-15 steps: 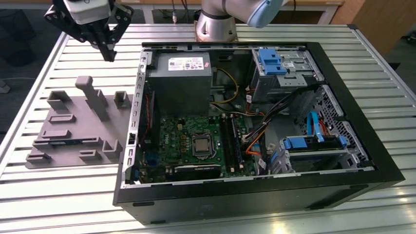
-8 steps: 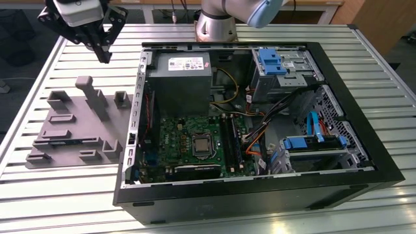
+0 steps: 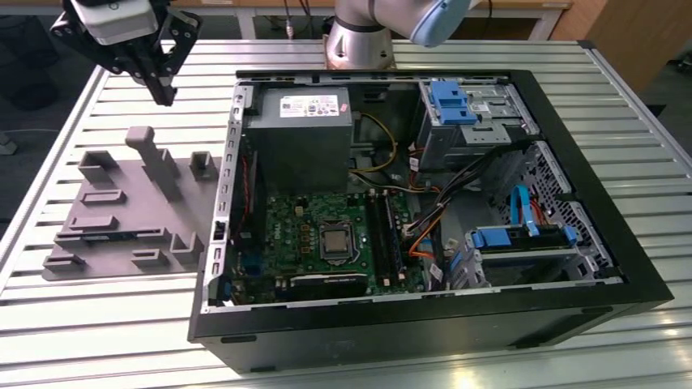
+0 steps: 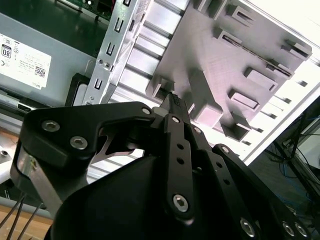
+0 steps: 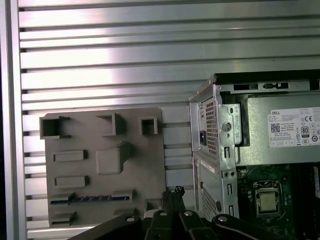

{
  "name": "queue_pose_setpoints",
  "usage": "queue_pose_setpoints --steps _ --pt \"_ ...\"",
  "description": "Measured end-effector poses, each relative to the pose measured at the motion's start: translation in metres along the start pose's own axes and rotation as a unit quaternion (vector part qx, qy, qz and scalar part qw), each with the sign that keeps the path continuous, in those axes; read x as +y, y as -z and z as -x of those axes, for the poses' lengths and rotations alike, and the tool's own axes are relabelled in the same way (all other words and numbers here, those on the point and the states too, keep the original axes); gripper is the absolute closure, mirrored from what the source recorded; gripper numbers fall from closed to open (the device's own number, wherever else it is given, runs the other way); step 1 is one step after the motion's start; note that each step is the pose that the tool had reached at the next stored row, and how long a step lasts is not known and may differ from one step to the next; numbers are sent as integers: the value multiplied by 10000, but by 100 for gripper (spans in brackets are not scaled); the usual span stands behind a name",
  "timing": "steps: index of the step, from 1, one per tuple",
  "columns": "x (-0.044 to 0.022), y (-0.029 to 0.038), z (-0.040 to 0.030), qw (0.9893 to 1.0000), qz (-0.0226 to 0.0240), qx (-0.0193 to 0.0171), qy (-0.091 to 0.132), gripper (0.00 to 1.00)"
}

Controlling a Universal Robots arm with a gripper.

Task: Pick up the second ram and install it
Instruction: 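Reach for the second ram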

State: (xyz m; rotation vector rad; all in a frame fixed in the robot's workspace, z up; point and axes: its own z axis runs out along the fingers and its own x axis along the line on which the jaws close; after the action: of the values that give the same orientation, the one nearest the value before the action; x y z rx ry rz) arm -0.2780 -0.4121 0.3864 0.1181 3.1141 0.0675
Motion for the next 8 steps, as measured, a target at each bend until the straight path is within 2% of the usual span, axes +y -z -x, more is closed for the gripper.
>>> queue_pose_setpoints --steps 8 --pt "0 0 -2 10000 0 0 0 89"
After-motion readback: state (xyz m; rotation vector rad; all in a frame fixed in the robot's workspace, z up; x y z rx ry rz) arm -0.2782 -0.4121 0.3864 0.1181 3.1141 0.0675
